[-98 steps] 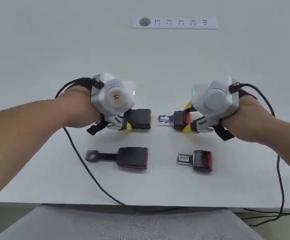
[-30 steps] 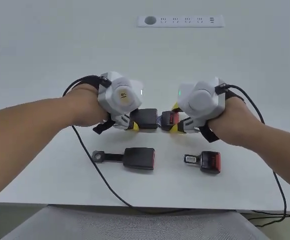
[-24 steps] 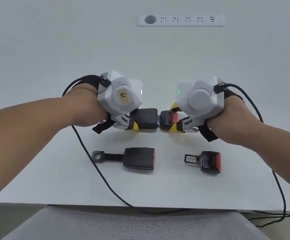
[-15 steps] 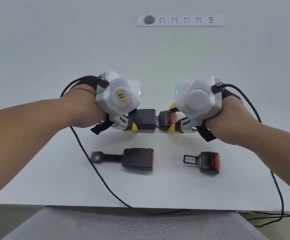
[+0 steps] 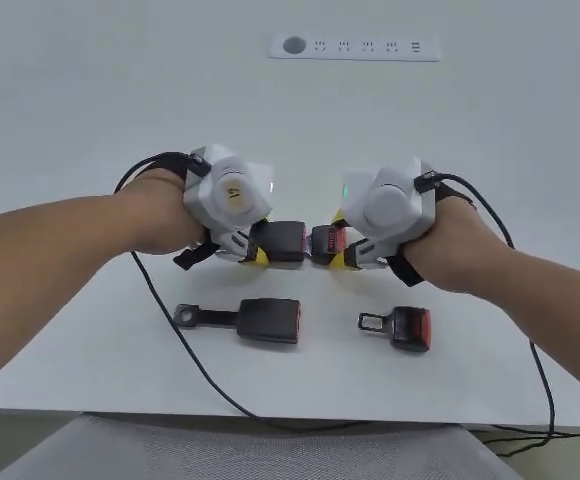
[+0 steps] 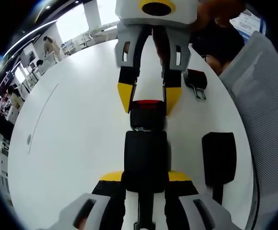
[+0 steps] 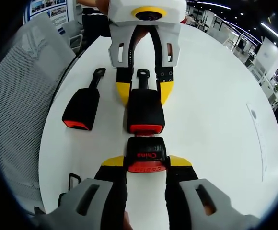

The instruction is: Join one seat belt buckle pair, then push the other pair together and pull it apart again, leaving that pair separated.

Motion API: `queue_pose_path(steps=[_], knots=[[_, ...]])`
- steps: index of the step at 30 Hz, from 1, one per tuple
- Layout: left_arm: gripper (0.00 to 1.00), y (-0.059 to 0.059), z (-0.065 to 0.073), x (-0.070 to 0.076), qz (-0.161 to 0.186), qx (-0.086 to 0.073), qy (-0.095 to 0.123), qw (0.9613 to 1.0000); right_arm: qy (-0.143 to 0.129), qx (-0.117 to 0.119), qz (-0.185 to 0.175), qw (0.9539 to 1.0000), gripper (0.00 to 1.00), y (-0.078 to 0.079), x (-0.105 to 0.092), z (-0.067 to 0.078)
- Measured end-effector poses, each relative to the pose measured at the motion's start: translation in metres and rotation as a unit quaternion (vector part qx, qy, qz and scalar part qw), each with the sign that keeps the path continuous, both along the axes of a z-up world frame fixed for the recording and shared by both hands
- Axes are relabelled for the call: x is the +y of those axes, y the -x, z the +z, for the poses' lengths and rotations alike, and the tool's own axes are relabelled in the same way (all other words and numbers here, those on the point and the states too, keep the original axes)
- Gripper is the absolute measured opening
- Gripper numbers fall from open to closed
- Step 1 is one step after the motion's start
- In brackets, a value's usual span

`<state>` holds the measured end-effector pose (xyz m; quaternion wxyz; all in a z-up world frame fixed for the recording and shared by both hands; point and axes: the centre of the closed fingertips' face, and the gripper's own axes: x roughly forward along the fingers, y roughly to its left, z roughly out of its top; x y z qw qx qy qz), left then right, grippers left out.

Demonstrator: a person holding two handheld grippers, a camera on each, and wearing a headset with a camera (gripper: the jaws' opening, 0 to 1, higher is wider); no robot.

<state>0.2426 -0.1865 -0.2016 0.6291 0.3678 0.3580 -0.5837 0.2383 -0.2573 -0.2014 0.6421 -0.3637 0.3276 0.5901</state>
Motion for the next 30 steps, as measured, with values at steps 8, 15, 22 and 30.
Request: queue_pose_path(steps=[8, 15, 22, 30], knots=[[0.3, 0.0018, 0.001, 0.0008, 0.01, 0.001, 0.01, 0.9999, -0.011, 0.01, -0.007, 0.9999, 0.27, -0.0034, -0.0003, -0.0017], [0.3, 0.0003, -0.0024, 0.0036, 0.009, 0.003, 0.008, 0.9999, -0.014, 0.015, -0.009, 0.9998, 0.27, -0.0024, -0.0006, -0.0031], [0.3, 0.0012, -0.003, 0.0048, 0.01, 0.002, 0.008, 0.9999, -0.016, 0.018, -0.011, 0.9996, 0.28, -0.0012, -0.0003, -0.0019], [0.3, 0.0014, -0.0031, 0.0053, 0.009, 0.003, 0.006, 0.9999, -0.017, 0.02, -0.011, 0.9996, 0.28, -0.0017, -0.0005, -0.0003]])
